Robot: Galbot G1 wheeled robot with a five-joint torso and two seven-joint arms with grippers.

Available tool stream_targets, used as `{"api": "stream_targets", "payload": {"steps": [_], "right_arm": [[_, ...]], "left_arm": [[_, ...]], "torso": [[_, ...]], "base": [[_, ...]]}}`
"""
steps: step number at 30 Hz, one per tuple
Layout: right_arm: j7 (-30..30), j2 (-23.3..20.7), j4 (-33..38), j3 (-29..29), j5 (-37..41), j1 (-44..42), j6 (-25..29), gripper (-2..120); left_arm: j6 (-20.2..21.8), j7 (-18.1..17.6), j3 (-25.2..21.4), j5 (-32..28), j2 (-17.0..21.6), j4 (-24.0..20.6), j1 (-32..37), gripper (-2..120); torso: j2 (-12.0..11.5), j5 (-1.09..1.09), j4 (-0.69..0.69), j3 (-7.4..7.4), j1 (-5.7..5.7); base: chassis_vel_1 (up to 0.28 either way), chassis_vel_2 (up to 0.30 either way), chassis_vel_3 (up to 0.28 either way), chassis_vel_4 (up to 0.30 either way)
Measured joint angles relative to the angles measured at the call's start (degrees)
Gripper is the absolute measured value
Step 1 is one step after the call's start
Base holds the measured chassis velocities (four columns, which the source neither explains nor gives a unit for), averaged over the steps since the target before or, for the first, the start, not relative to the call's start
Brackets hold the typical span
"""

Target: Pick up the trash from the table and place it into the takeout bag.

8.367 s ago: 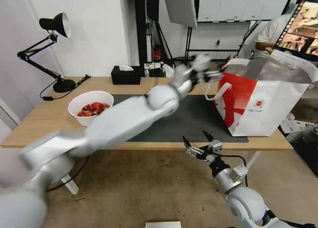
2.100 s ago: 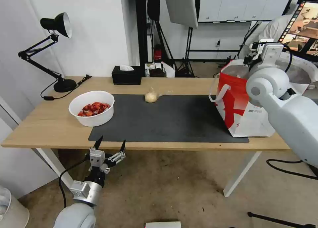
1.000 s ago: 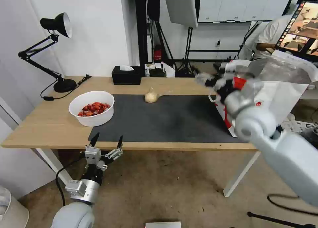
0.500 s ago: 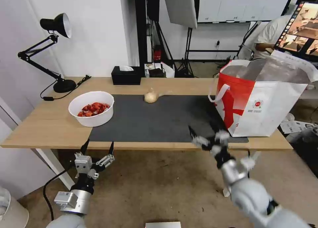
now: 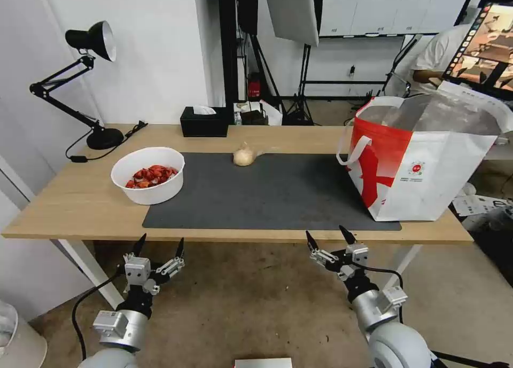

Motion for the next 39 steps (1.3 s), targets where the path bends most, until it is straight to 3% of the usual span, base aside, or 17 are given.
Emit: {"api": "stream_targets", "payload": {"steps": [13, 17, 18, 20, 21, 23, 25, 27, 29, 30, 33, 34, 36, 37, 39], "right_arm": [[0.2, 0.2, -0.1, -1.6, 1.7, 1.3, -0.3, 100], [0.1, -1.8, -1.3, -4.9, 5.1, 9.3, -2.1, 100], [0.1, -2.5, -2.2, -5.6, 6.6, 12.4, -2.7, 100], [0.5, -3.7, -6.2, -11.1, 10.9, 22.3, -4.6, 100], [0.5, -3.7, -6.2, -11.1, 10.9, 22.3, -4.6, 100], [0.8, -3.6, -11.3, -18.6, 15.7, 34.0, -5.6, 100], [0.9, -1.5, -17.6, -25.5, 19.3, 45.3, -6.3, 100], [0.8, -0.5, -19.8, -27.4, 20.1, 48.9, -6.3, 100], [0.5, 4.1, -27.9, -33.2, 22.7, 59.4, -6.5, 100], [0.5, 4.1, -27.9, -33.2, 22.7, 59.4, -6.5, 100], [-1.0, 11.2, -39.5, -38.7, 23.3, 68.0, -7.1, 100], [-1.0, 11.2, -39.5, -38.7, 23.3, 68.0, -7.1, 100], [-2.2, 16.7, -49.1, -40.5, 23.1, 72.8, -7.9, 100], [-2.2, 16.7, -49.1, -40.5, 23.1, 72.8, -7.9, 100], [-3.3, 21.8, -57.3, -40.8, 22.1, 76.2, -8.2, 100]], "left_arm": [[0.0, 0.0, 0.2, 0.5, 0.0, 0.0, 0.2, 100], [0.1, 0.0, 1.9, 0.1, 1.3, 0.4, -2.0, 100], [0.4, 0.0, 2.9, -0.4, 2.0, 0.6, -3.3, 100], [0.7, 0.0, 3.3, -0.7, 2.4, 0.6, -3.8, 100], [0.7, 0.0, 3.3, -0.7, 2.4, 0.6, -3.8, 100], [0.6, -0.1, 2.8, -0.7, 2.3, 0.3, -3.2, 100], [0.6, -0.1, 2.4, -0.6, 1.9, 0.1, -2.7, 100], [0.6, -0.2, 2.3, -0.6, 1.7, 0.0, -2.5, 100], [0.5, -0.1, 2.1, -0.5, 1.4, 0.0, -2.3, 100], [0.5, -0.1, 2.1, -0.5, 1.4, 0.0, -2.3, 100], [0.4, -0.1, 2.0, -0.3, 1.1, 0.3, -2.2, 100], [0.4, -0.1, 2.0, -0.3, 1.1, 0.3, -2.2, 100], [0.4, -0.1, 1.9, -0.3, 0.9, 0.5, -2.1, 100], [0.4, -0.1, 1.9, -0.3, 0.9, 0.5, -2.1, 100], [0.3, -0.1, 1.9, -0.3, 0.9, 0.8, -2.1, 100]], "torso": [[0.0, 0.01, -0.02, 0.0, -0.01], [0.0, 0.03, 0.06, 0.01, 0.0], [0.0, 0.0, -0.03, 0.0, 0.0], [0.0, 0.01, -0.05, 0.01, 0.01], [0.0, 0.01, -0.05, 0.01, 0.01], [0.0, 0.01, 0.04, 0.02, 0.01], [0.0, 0.03, 0.02, 0.02, 0.01], [0.0, 0.01, 0.03, 0.03, 0.02], [0.0, -0.06, 0.02, 0.01, 0.02], [0.0, -0.06, 0.02, 0.01, 0.02], [0.0, -0.01, 0.02, 0.02, 0.02], [0.0, -0.01, 0.02, 0.02, 0.02], [0.0, -0.01, 0.0, 0.02, 0.02], [0.0, -0.01, 0.0, 0.02, 0.02], [0.0, -0.01, 0.0, 0.01, 0.02]], "base": [[0.0, 0.0, 0.0, 0.0], [0.0, 0.0, 0.0, 0.0], [0.0, 0.0, 0.0, 0.0], [0.0, 0.0, 0.0, 0.0], [0.0, 0.0, 0.0, 0.0], [0.0, 0.0, 0.0, 0.0], [0.0, 0.0, 0.0, 0.0], [0.0, 0.0, 0.0, 0.0], [0.0, 0.0, 0.0, 0.0], [0.0, 0.0, 0.0, 0.0], [0.0, 0.0, 0.0, 0.0], [0.0, 0.0, 0.0, 0.0], [0.0, 0.0, 0.0, 0.0], [0.0, 0.0, 0.0, 0.0], [0.0, 0.0, 0.0, 0.0]]}}
